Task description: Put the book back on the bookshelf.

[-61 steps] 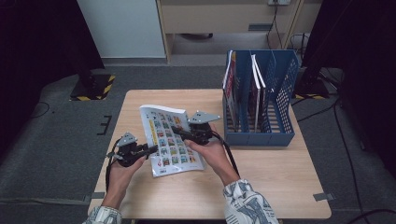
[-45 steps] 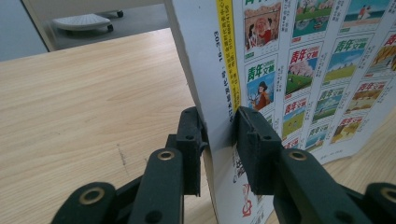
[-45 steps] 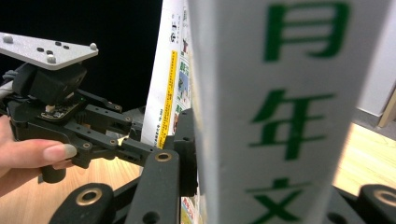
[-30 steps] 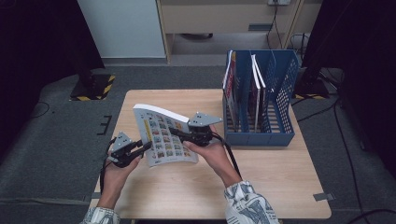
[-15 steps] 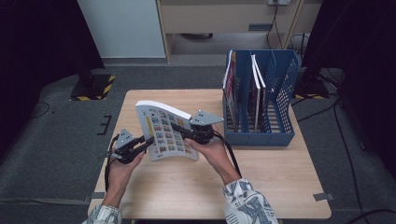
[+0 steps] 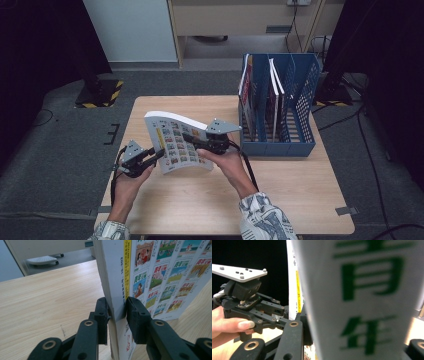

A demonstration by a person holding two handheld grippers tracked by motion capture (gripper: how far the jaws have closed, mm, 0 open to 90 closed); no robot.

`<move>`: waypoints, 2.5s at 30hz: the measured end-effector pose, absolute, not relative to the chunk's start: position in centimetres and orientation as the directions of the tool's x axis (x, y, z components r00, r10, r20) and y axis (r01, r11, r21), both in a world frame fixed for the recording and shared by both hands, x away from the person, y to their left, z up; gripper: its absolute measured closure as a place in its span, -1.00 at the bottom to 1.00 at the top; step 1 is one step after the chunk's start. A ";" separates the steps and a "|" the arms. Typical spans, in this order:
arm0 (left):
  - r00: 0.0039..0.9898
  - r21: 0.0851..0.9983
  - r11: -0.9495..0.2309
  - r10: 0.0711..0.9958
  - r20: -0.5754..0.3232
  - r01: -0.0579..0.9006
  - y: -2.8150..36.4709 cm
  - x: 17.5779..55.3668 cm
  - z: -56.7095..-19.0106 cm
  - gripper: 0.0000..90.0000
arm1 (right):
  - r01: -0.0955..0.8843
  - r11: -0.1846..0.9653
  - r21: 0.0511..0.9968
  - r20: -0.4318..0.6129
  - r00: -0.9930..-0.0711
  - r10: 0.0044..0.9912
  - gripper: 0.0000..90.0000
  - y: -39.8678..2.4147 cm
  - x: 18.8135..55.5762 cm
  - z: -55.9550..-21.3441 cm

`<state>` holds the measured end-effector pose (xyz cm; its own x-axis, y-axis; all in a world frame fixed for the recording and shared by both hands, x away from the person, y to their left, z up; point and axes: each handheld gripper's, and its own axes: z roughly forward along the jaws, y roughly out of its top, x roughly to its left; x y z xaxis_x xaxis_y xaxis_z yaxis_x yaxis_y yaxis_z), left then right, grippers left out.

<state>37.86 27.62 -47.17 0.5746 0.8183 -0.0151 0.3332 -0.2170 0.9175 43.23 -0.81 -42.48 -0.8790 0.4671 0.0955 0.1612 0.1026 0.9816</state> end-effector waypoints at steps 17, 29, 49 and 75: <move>0.528 0.880 -0.251 0.849 0.001 0.403 28.1 38.7 -48.7 -0.45 | 0.205 0.099 0.974 0.125 -0.844 0.522 0.64 -1.3 43.4 -42.2; 0.516 0.835 -0.277 0.857 -0.009 0.475 28.3 39.2 -49.9 -0.78 | 0.209 0.122 0.970 0.103 -0.814 0.571 0.64 -2.4 43.5 -40.5; 0.469 0.761 -0.283 0.883 -0.032 0.584 28.9 39.7 -51.6 -0.81 | 0.164 0.129 0.978 0.051 -0.787 0.615 0.64 -4.6 43.0 -38.4; 0.417 0.707 -0.271 0.908 -0.037 0.653 28.8 40.1 -53.4 -0.92 | 0.149 0.108 0.983 0.045 -0.767 0.639 0.65 -7.7 42.2 -37.6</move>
